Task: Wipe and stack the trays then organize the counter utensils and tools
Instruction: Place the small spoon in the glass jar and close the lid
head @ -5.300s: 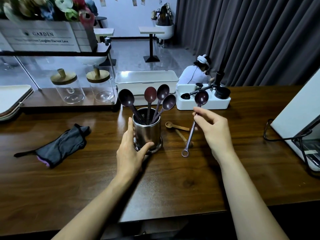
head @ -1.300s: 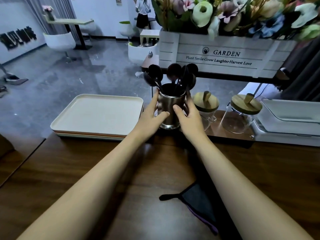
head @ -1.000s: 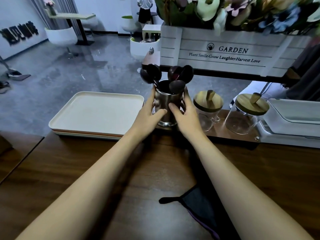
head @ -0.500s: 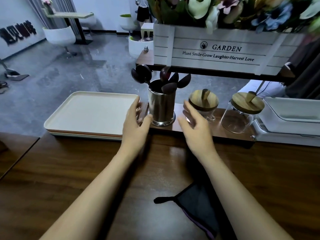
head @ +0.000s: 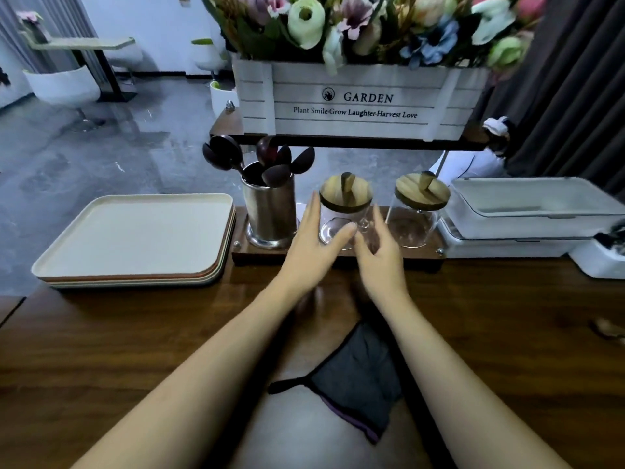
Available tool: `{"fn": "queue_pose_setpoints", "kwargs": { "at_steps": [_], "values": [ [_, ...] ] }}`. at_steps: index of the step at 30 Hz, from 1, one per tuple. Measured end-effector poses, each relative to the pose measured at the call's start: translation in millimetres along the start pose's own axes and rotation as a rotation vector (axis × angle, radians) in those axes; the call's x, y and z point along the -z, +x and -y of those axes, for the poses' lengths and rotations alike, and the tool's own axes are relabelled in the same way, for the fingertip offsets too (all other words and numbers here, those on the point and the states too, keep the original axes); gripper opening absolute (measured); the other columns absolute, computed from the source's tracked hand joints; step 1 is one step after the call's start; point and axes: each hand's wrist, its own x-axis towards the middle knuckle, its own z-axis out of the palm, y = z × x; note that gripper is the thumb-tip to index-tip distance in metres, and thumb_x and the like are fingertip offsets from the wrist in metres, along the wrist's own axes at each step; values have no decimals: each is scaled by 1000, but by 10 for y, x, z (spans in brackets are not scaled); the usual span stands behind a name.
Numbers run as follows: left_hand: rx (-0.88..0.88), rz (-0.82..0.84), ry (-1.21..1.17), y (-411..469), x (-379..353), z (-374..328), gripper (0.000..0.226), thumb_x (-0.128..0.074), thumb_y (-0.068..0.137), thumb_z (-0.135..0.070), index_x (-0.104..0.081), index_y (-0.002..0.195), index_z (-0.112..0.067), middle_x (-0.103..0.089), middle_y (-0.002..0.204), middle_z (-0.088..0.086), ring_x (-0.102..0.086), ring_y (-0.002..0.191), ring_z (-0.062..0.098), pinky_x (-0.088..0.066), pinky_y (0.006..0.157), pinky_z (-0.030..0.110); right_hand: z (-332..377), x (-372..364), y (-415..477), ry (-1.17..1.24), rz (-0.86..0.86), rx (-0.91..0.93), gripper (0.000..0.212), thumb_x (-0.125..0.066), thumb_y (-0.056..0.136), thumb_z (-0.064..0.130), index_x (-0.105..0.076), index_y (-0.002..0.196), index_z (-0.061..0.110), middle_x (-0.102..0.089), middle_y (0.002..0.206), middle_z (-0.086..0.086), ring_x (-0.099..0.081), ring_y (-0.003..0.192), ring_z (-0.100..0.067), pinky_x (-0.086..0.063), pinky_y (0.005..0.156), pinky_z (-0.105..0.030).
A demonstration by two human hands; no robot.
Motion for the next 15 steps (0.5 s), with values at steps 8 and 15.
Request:
{"fn": "queue_pose_setpoints", "kwargs": {
  "at_steps": [8, 15],
  "values": [
    [59, -16, -82, 135, -26, -75, 84, -64, 87, -68, -34, 155, -30, -51, 149, -17, -44, 139, 1, -34, 120, 36, 128, 75, 128, 79, 95, -64, 63, -62, 99, 28, -35, 155, 23, -49, 151, 6, -43, 139, -4, -35, 105, -8],
    [-56, -28, -117, -436, -259, -309, 51, -64, 101, -28, -43, 146, -37, -60, 140, -14, -53, 131, 2, -43, 107, 21, 183, 440, -234, 114, 94, 1, 47, -63, 98, 16, -46, 125, 51, -58, 110, 39, -53, 103, 26, -39, 85, 0]
  ]
}}
